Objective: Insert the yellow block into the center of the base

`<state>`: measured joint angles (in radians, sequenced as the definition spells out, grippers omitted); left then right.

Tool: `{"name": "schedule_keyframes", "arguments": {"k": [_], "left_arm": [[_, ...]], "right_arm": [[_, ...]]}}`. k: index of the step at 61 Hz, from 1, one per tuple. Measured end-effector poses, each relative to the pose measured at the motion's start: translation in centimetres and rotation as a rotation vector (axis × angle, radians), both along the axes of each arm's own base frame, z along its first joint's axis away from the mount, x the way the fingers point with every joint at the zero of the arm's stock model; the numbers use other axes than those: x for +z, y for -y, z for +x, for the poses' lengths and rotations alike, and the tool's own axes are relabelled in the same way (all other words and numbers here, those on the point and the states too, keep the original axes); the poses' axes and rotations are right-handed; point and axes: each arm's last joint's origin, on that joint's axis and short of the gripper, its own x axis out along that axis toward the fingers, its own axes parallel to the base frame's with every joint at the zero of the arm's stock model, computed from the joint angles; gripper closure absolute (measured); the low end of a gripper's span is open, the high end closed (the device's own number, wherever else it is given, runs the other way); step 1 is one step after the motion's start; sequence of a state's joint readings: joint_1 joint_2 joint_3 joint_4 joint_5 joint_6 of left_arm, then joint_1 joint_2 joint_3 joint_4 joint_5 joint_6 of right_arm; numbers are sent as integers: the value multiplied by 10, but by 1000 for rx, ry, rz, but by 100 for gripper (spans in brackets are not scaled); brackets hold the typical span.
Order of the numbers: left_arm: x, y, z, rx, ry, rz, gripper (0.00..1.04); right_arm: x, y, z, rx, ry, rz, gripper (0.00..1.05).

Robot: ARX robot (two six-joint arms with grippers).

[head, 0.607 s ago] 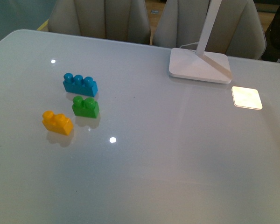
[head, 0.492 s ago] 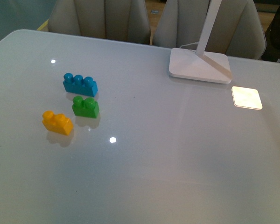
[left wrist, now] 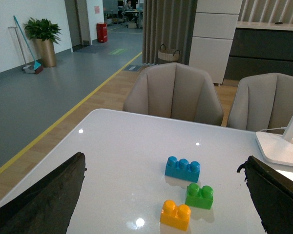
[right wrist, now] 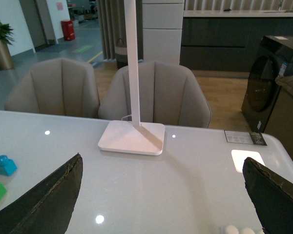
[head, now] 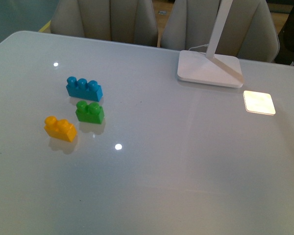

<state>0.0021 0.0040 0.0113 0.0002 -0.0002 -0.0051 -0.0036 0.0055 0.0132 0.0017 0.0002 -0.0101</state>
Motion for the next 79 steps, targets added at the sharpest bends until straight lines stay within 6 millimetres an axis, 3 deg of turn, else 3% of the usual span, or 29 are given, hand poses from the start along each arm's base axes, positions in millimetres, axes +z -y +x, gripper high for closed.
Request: {"name": "schedule_keyframes", "arguments": {"k": [19, 24, 28, 41, 55, 67, 79], "left_arm": [[0, 0, 0, 0, 0, 0, 7], [0, 0, 0, 0, 0, 0, 7], [0, 0, 0, 0, 0, 0, 7], [0, 0, 0, 0, 0, 0, 7], [0, 0, 0, 0, 0, 0, 7], [0, 0, 0, 0, 0, 0, 7], [0, 0, 0, 0, 0, 0, 7]], "right_arm": [[0, 0, 0, -7, -10, 8, 9], [-2, 4, 3, -123, -275, 89, 9], [-10, 13, 13, -170, -425, 138, 9], [-28, 58, 49, -286, -454, 198, 9], [-80, 109, 93, -318, -523, 200, 9], [-132, 134, 107, -290, -691, 180, 9], [-148, 164, 122, -278, -725, 122, 9]]}}
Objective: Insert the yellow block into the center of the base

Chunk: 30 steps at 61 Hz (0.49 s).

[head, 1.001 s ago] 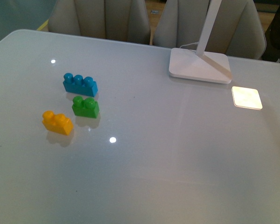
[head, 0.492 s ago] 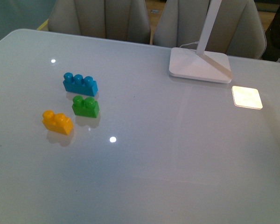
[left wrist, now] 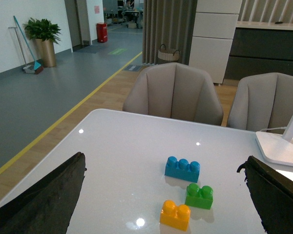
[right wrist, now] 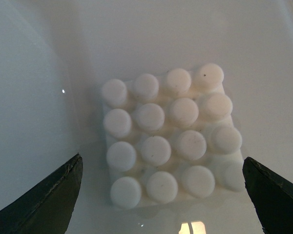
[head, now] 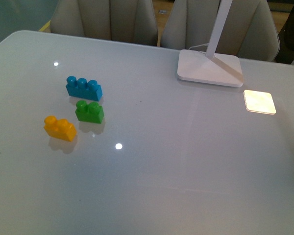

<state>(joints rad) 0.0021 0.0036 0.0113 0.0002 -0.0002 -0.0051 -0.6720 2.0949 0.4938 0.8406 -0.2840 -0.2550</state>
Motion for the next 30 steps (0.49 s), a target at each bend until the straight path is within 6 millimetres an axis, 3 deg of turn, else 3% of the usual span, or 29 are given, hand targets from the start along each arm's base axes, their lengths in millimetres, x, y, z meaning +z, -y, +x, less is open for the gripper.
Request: {"name": "schedule_keyframes", "arguments": {"k": [14, 30], "left_arm": [[0, 0, 0, 0, 0, 0, 7], [0, 0, 0, 0, 0, 0, 7]], "right_arm": [[-19, 24, 19, 32, -21, 34, 9], [-39, 29, 26, 34, -71, 69, 9]]}}
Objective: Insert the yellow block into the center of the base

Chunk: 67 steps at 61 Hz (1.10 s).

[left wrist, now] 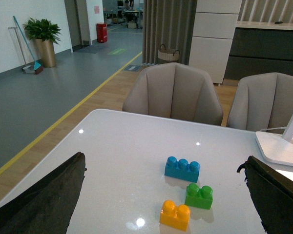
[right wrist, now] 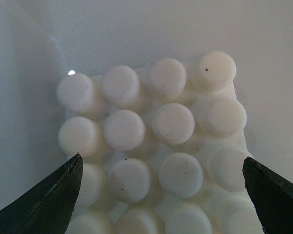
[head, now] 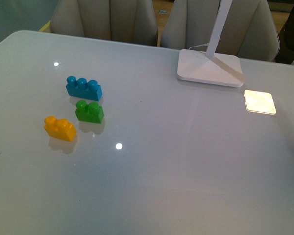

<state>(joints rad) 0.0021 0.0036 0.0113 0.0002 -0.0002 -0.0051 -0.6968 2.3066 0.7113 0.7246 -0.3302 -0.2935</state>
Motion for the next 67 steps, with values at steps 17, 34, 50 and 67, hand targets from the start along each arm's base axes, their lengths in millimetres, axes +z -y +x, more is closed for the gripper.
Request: {"name": "schedule_keyframes", "arguments": {"k": [17, 34, 50, 67], "left_arm": [[0, 0, 0, 0, 0, 0, 7], [0, 0, 0, 0, 0, 0, 7], [0, 0, 0, 0, 0, 0, 7], [0, 0, 0, 0, 0, 0, 7]], "right_arm": [[-7, 11, 1, -14, -8, 0, 9], [-17, 14, -1, -26, -20, 20, 9], [-24, 10, 6, -24, 1, 44, 9], [-28, -11, 15, 9, 5, 50, 9]]}}
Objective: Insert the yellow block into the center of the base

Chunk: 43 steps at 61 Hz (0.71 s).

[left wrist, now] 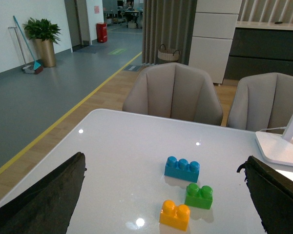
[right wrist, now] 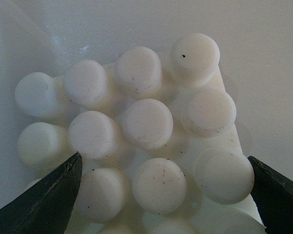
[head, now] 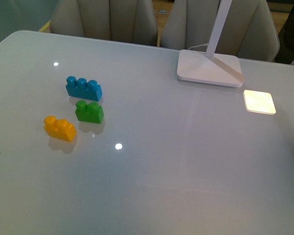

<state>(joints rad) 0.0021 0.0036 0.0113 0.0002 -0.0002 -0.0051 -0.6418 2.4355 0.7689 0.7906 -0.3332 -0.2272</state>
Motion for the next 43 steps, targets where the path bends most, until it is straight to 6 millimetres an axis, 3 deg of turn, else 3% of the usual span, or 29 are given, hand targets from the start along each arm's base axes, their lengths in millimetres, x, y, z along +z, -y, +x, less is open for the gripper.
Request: {"name": "schedule_keyframes", "arguments": {"k": [43], "left_arm": [[0, 0, 0, 0, 0, 0, 7]], "right_arm": [[-9, -107, 18, 142, -24, 14, 9]]}}
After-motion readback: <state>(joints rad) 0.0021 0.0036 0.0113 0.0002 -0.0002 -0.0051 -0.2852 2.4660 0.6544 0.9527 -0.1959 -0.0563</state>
